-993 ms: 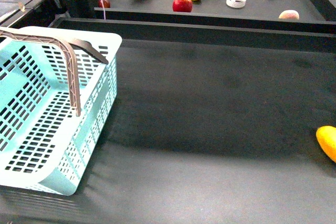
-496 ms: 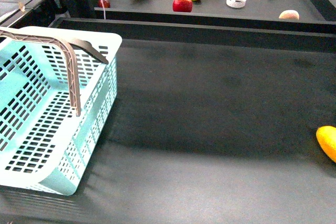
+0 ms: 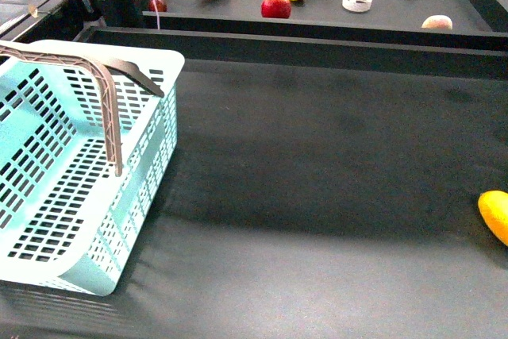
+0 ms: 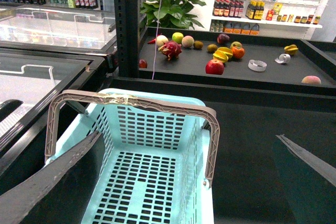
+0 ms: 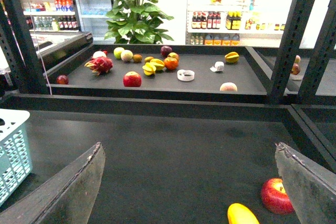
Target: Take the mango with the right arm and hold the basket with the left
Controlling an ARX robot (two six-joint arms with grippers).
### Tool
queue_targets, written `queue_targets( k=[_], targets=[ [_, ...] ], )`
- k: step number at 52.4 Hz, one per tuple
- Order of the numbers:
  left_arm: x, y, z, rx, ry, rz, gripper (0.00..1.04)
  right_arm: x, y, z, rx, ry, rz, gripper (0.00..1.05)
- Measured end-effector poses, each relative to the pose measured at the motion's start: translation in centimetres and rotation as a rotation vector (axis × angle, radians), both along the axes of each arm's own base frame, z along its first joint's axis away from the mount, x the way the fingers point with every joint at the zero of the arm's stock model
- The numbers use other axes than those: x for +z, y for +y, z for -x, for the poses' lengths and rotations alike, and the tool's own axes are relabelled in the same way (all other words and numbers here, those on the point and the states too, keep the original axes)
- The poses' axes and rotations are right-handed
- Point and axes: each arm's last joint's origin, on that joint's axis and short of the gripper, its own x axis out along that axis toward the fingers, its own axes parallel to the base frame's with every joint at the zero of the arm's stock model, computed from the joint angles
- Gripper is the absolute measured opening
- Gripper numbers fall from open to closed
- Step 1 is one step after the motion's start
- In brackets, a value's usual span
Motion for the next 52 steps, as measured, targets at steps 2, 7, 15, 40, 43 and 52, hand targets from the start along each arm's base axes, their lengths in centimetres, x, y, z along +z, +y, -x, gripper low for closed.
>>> queue_targets(
  k=[2,7,15,40,43,52],
  targets=[
    [0.0,0.0,0.0,0.0,0.0,0.0,0.99,0.0,0.0,0.0,0.0,0.0,0.0,0.97],
    [0.0,0.0,0.0,0.0,0.0,0.0,0.99,0.0,0.0,0.0,0.0,0.0,0.0,0.97],
    [0.0,0.0,0.0,0.0,0.0,0.0,0.99,0.0,0.0,0.0,0.0,0.0,0.0,0.97],
    [0.0,0.0,0.0,0.0,0.0,0.0,0.99,0.0,0.0,0.0,0.0,0.0,0.0,0.97],
    [0.0,0.0,0.0,0.0,0.0,0.0,0.99,0.0,0.0,0.0,0.0,0.0,0.0,0.97],
    [0.0,0.0,0.0,0.0,0.0,0.0,0.99,0.0,0.0,0.0,0.0,0.0,0.0,0.97]
  ],
)
